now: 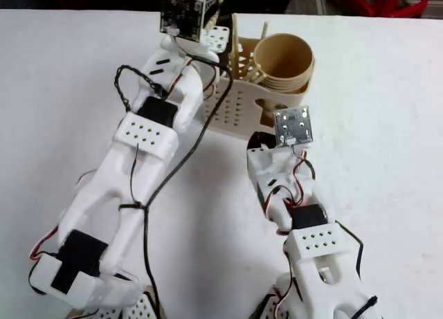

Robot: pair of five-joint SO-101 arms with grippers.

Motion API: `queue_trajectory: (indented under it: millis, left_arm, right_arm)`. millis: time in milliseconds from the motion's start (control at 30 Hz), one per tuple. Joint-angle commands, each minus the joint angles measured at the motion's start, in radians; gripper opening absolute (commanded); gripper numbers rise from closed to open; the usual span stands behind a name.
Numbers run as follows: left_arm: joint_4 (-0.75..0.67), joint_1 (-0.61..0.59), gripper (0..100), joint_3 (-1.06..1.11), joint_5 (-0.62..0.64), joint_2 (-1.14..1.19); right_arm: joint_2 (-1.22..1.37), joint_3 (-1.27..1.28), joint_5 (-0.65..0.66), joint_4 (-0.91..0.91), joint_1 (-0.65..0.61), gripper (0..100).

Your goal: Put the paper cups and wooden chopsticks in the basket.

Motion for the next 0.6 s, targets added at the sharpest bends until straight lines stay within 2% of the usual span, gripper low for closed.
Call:
queue_trajectory:
  millis: [0,100,267,400,567]
  left_arm:
    - [0.166,0.015,10,-0.106,-0.060,-0.007]
    - [0.341,0.013,18,-0.190,-0.032,-0.007]
    - [0.582,-0.008,18,-0.370,-0.021,-0.008]
    - [0.844,-0.038,18,-0.532,-0.023,-0.008]
    - [1.154,-0.058,18,-0.713,-0.109,-0.008]
  right_arm:
    - [-0.027,-0.014,0.026,-0.024,0.008,1.9]
    - [-0.027,-0.014,0.028,-0.024,0.008,1.9]
    - [-0.027,-0.014,0.029,-0.024,0.008,1.9]
    - [-0.027,-0.014,0.029,-0.024,0.008,1.9]
    - [-0.027,-0.014,0.031,-0.024,0.008,1.9]
